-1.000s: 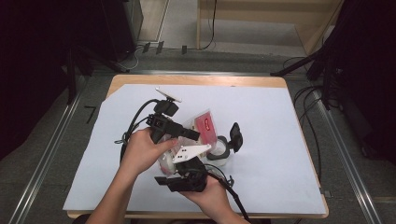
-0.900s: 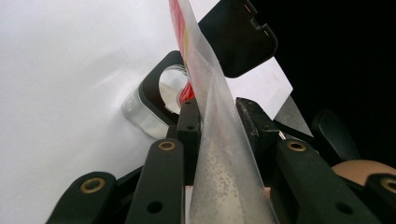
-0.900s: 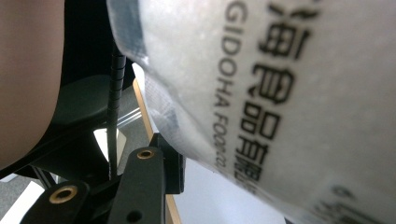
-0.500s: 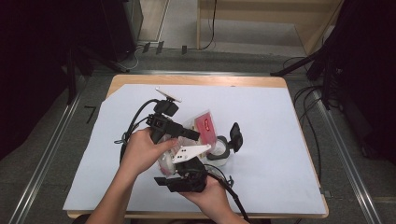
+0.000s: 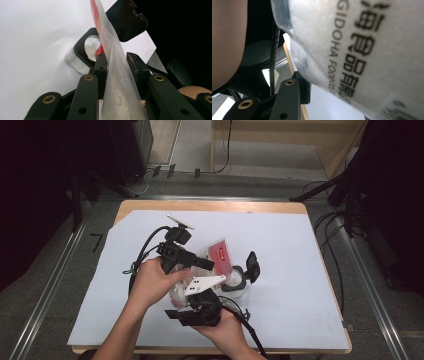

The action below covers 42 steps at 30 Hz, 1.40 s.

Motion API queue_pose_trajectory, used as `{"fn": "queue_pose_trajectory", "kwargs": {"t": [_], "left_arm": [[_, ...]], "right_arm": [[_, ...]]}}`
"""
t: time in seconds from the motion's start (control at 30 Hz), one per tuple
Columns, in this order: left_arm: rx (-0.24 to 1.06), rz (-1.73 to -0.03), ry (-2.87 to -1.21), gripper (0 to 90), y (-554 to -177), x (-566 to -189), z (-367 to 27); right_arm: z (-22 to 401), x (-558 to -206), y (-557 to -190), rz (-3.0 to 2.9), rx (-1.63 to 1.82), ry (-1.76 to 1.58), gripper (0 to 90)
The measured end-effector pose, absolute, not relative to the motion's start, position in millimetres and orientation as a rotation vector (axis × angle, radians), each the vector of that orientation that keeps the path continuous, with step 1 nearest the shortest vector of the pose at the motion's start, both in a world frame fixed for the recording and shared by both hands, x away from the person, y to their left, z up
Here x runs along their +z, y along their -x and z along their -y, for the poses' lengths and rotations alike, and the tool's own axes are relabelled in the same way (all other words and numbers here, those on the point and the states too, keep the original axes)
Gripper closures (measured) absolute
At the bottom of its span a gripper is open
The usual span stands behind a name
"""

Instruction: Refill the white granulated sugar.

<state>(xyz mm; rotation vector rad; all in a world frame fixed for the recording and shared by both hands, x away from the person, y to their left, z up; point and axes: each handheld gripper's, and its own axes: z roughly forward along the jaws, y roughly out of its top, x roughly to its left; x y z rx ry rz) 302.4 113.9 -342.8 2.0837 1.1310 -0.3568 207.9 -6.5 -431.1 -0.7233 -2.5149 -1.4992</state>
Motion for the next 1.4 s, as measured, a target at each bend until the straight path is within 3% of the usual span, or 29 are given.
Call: {"fn": "queue_pose_trajectory", "kwargs": {"t": [1.4], "left_arm": [[-0.368,-1.129,-2.076,71.1,-302.7,-343.3,-114.0]], "right_arm": [[5.6,-431.6,-207.4,2.525,-1.515,0.741,63.1]]}}
